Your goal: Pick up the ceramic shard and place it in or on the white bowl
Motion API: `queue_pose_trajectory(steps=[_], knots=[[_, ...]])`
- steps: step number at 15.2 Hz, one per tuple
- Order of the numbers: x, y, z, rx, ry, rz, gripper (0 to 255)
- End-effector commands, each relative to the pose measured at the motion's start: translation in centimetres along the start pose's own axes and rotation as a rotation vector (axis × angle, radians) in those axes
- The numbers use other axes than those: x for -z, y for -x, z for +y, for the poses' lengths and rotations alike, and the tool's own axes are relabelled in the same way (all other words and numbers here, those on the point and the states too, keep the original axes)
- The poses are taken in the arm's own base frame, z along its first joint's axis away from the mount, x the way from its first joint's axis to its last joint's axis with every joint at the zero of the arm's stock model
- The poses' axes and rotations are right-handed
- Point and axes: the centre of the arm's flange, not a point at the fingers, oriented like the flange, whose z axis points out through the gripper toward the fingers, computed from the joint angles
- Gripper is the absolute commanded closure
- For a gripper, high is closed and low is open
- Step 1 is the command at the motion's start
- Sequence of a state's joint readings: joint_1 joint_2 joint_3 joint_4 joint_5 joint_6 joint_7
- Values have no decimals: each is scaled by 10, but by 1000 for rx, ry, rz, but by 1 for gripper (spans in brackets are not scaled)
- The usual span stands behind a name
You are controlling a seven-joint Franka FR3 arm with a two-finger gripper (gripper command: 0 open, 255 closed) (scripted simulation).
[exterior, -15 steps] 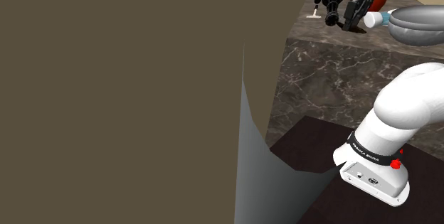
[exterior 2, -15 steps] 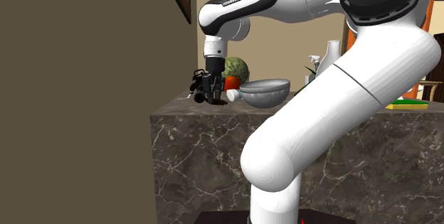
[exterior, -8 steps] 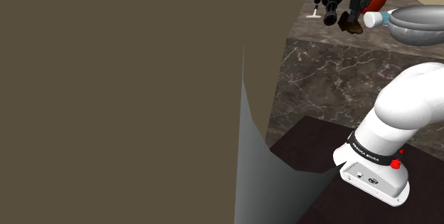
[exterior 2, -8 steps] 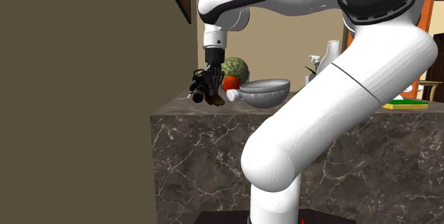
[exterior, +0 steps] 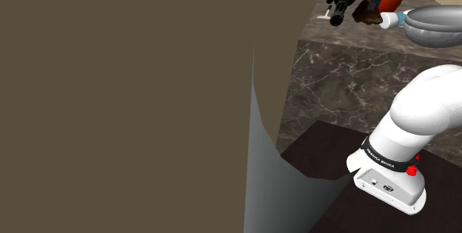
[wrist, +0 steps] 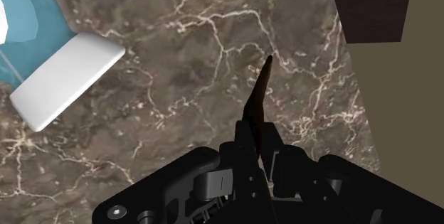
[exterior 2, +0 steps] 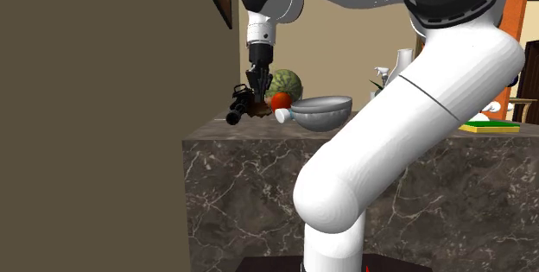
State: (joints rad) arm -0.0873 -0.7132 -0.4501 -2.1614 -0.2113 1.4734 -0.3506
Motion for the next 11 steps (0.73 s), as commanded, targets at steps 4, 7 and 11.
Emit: queue_pose_trajectory(steps=[4, 7, 11], knots=[[26, -1, -3, 0, 0, 0, 255], [42, -1, -4, 0, 0, 0, 255], [63, -1, -6, 0, 0, 0, 255]])
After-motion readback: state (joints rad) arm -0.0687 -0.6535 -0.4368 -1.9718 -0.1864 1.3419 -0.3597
